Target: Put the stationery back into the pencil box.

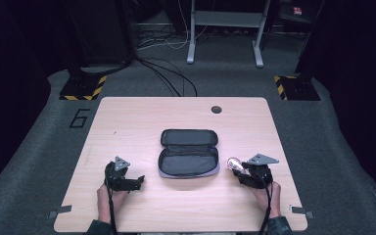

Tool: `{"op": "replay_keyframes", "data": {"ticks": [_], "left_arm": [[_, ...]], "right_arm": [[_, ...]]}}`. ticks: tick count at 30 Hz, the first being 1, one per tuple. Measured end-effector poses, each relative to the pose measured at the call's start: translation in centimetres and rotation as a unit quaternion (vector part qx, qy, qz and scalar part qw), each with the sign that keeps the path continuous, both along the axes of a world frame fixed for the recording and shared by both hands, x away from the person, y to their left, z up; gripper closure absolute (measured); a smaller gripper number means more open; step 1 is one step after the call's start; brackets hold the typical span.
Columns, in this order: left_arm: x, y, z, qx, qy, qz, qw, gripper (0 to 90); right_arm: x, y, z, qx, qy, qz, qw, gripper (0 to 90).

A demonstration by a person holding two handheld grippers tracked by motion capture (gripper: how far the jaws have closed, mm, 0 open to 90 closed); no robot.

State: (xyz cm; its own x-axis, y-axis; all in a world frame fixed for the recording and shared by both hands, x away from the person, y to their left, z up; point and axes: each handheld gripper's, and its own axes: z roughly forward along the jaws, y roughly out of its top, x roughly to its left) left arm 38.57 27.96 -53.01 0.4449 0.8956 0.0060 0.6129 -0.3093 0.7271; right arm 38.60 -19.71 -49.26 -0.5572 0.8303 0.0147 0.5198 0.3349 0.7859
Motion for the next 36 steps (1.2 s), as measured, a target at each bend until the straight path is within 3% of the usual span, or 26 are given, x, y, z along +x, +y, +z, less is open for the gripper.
{"op": "replay_keyframes", "data": {"ticks": [15,29,36], "left_arm": [[0.0,0.0,0.0,0.0,0.001,-0.001,1.0,4.2],[0.0,0.0,0.0,-0.001,0.001,-0.001,1.0,4.3],[0.0,0.0,0.0,-0.001,0.001,-0.001,1.0,4.4]], "right_arm": [[-0.5,0.0,3.0,0.001,-0.026,0.005,0.9996,49.7],[0.0,2.5,6.6,-0.005,-0.052,0.03,0.9982,49.6],[0.5,3.9,7.5,-0.009,-0.055,0.049,0.9973,49.6]]}}
